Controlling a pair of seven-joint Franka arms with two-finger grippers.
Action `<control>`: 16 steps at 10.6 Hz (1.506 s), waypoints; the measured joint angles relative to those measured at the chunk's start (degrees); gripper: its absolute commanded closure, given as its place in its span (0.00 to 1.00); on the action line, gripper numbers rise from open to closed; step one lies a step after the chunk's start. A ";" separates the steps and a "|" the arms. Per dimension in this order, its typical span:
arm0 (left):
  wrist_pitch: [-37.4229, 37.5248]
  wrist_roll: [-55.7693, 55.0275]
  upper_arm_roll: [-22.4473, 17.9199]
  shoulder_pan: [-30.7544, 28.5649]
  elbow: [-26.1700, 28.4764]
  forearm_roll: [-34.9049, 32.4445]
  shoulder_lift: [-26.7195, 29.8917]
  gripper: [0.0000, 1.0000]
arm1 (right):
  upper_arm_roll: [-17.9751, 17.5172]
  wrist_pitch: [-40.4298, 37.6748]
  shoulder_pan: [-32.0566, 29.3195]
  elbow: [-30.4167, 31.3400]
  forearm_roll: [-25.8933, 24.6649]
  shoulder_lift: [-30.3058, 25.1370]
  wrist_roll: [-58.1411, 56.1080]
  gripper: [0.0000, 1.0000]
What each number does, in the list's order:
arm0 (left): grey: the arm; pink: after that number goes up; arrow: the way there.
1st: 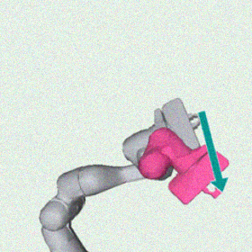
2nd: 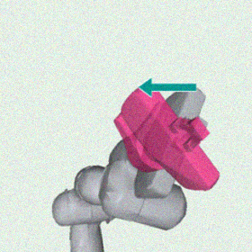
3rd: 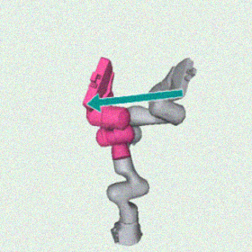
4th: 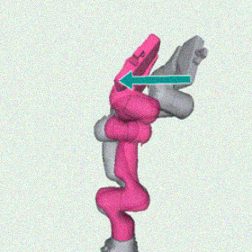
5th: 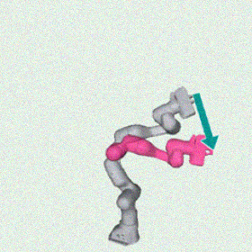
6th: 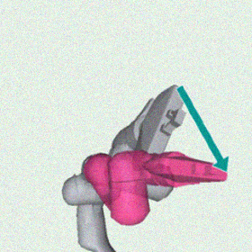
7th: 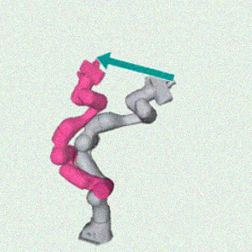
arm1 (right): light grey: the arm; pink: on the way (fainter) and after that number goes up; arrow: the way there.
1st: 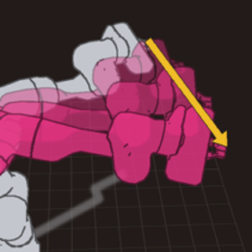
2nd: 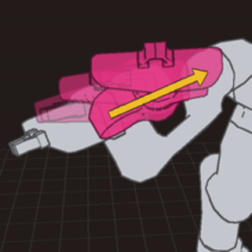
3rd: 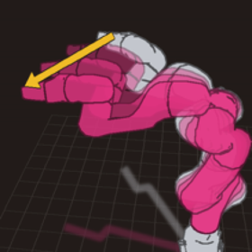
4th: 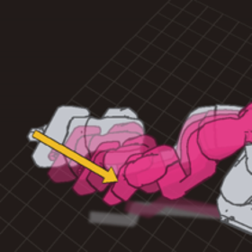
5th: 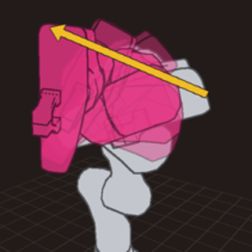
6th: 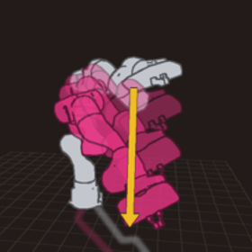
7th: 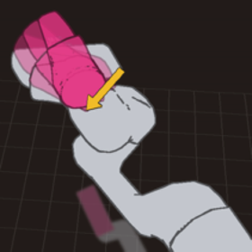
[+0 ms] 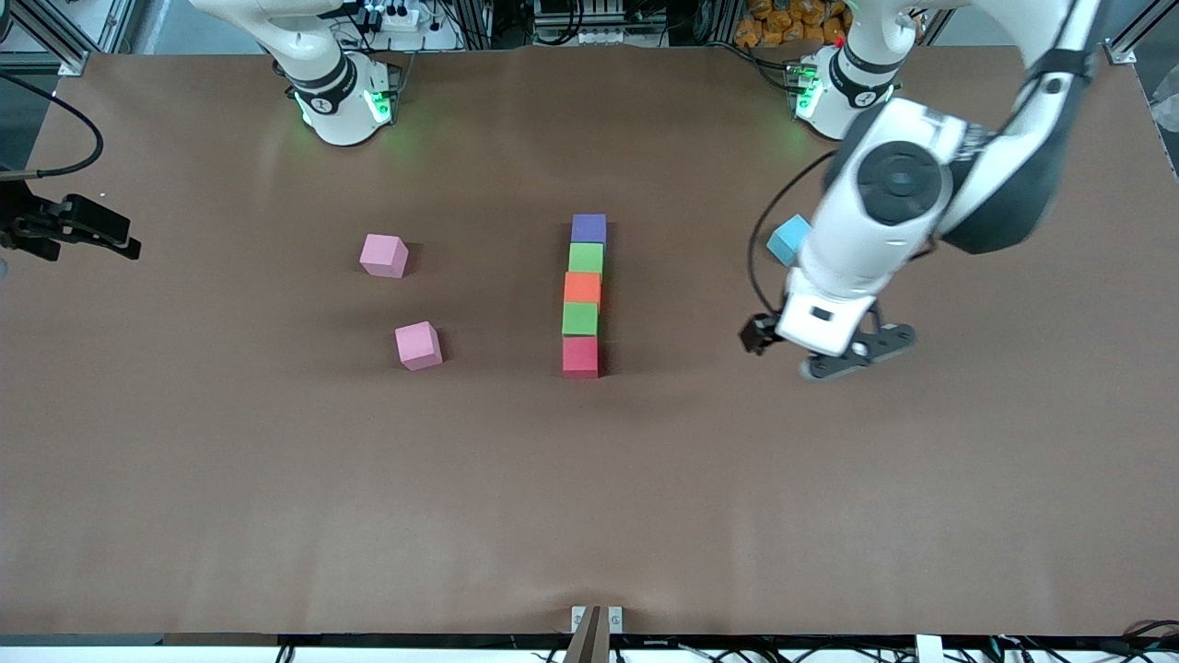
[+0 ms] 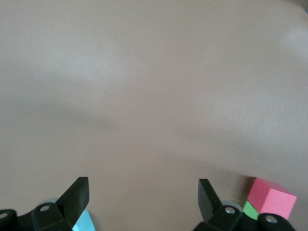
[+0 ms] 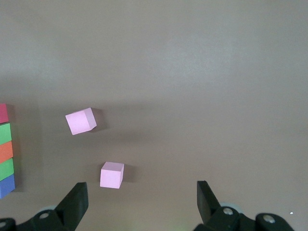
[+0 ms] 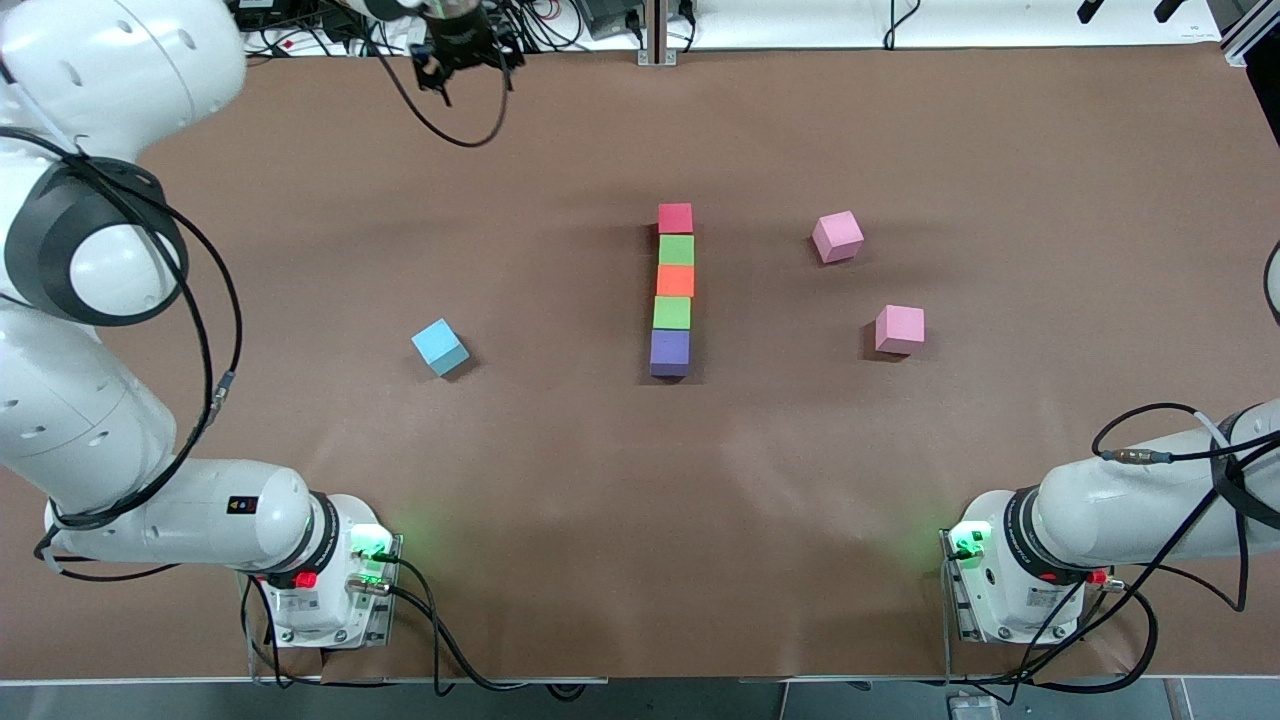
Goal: Arrange blocks into number 1
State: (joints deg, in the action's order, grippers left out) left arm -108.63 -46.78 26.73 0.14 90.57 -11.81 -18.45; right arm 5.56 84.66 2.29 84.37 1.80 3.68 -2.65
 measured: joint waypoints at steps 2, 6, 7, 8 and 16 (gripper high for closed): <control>2.83 6.52 -1.41 -1.73 -0.09 0.25 2.01 0.00 | 0.00 0.00 -0.03 0.00 0.00 0.00 0.00 0.00; 8.71 25.36 -17.36 1.70 3.13 8.09 9.33 0.00 | -0.01 0.00 -0.09 -0.01 0.00 0.01 0.00 0.00; 9.04 26.33 -18.24 1.76 5.38 8.25 11.28 0.00 | -0.06 0.00 -0.08 -0.03 0.00 0.01 0.00 0.00; 9.02 26.44 -18.75 2.00 6.99 8.26 13.06 0.00 | -0.11 0.00 -0.07 -0.05 0.00 0.01 0.00 0.00; 20.16 35.77 -20.38 2.45 -3.50 9.92 20.41 0.00 | -0.12 0.05 -0.07 -0.10 -0.01 0.03 0.00 0.00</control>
State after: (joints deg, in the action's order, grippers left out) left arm -88.48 -11.02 6.35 2.58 87.07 -1.89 1.96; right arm 5.45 84.71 2.22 84.27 1.78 3.71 -2.65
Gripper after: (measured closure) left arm 0.000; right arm 0.000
